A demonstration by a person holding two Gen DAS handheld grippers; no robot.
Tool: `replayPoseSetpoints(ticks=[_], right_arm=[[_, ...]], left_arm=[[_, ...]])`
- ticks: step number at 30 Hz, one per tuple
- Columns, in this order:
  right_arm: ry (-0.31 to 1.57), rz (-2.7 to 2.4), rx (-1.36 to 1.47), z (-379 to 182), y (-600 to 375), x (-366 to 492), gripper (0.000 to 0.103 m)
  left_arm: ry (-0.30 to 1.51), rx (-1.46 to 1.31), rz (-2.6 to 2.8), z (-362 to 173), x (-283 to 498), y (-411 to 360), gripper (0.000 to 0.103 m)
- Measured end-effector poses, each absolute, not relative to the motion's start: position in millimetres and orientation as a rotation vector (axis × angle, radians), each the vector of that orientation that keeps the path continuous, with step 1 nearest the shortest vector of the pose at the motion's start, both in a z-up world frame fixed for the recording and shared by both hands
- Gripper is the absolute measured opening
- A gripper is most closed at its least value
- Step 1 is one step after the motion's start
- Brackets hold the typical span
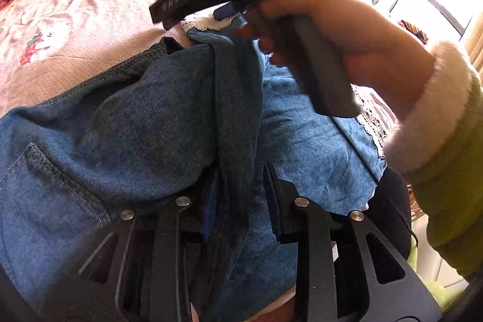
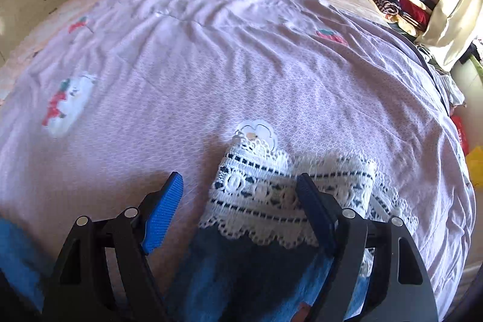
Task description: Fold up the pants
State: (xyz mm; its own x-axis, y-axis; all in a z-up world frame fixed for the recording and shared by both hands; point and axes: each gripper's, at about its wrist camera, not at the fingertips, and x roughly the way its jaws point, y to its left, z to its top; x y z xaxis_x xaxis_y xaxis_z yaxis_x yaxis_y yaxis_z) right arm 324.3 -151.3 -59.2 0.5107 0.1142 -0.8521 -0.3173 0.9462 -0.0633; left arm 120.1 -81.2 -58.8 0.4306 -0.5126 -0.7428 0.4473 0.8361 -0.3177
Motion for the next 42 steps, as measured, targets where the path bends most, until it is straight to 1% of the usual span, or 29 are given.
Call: replayPoseSetpoints(ticks=[1, 2, 3, 4, 5, 6, 8, 12, 13, 16, 17, 18, 19, 20, 23, 30, 33, 39, 42], right_arm=[[1.005, 0.271, -0.217, -62.7, -152.2, 327.0, 0.061], [0.996, 0.285, -0.195, -64.6, -156.1, 329.0, 0.045], [0.989, 0.288, -0.176, -63.9, -161.1, 329.7, 0.04], [0.983, 0.294, -0.151, -62.2, -167.4, 329.5, 0.025], [0.973, 0.318, -0.092, -57.8, -178.9, 327.8, 0.011], [0.967, 0.33, -0.051, -52.1, -186.8, 326.6, 0.011], [0.937, 0.346, 0.042, -39.7, -207.7, 318.4, 0.011], [0.86, 0.375, 0.195, -6.9, -246.0, 289.7, 0.009], [0.84, 0.371, 0.21, 0.4, -253.8, 282.1, 0.009], [0.772, 0.351, 0.244, 22.9, -277.5, 256.9, 0.009], [0.753, 0.346, 0.251, 28.8, -285.1, 249.2, 0.009], [0.736, 0.336, 0.258, 33.7, -293.2, 240.9, 0.009], [0.724, 0.328, 0.269, 36.9, -300.3, 233.7, 0.009], [0.712, 0.329, 0.287, 39.9, -309.0, 224.6, 0.009], [0.696, 0.31, 0.312, 43.3, -327.2, 204.2, 0.009], [0.7, 0.302, 0.443, 31.1, -366.2, 151.3, 0.008], [0.72, 0.304, 0.499, 20.2, -377.5, 119.3, 0.008], [0.815, 0.279, 0.534, -18.3, -390.6, 66.9, 0.008], [0.842, 0.256, 0.553, -36.9, -399.2, 51.0, 0.008]], left_arm=[[0.953, -0.081, -0.603, -59.1, 121.1, -80.7, 0.021], [0.954, -0.087, -0.604, -59.3, 122.3, -80.1, 0.021], [0.957, -0.099, -0.607, -59.5, 123.9, -78.8, 0.021], [0.959, -0.109, -0.609, -59.4, 125.2, -77.8, 0.021], [0.959, -0.114, -0.61, -59.3, 126.7, -77.0, 0.021], [0.959, -0.119, -0.611, -59.6, 129.9, -75.0, 0.022], [0.96, -0.134, -0.616, -59.7, 133.5, -76.1, 0.026], [0.958, -0.14, -0.624, -57.5, 137.9, -79.6, 0.041], [0.959, -0.137, -0.624, -56.5, 137.4, -82.1, 0.043], [0.95, -0.114, -0.619, -54.8, 139.0, -89.2, 0.043], [0.947, -0.106, -0.618, -54.5, 139.3, -90.8, 0.04], [0.946, -0.098, -0.617, -54.0, 139.6, -93.1, 0.023], [0.95, -0.084, -0.612, -54.8, 141.6, -94.7, 0.011], [0.953, -0.075, -0.606, -54.9, 142.7, -95.2, 0.01], [0.945, -0.056, -0.617, -52.0, 142.7, -98.5, 0.001], [0.855, 0.079, -0.656, -24.4, 109.5, -87.3, 0.0], [0.854, 0.105, -0.689, -19.3, 96.3, -83.2, 0.0], [0.855, 0.198, -0.719, -29.2, 69.7, -85.2, 0.0], [0.88, 0.191, -0.732, -36.0, 66.7, -88.7, 0.001]])
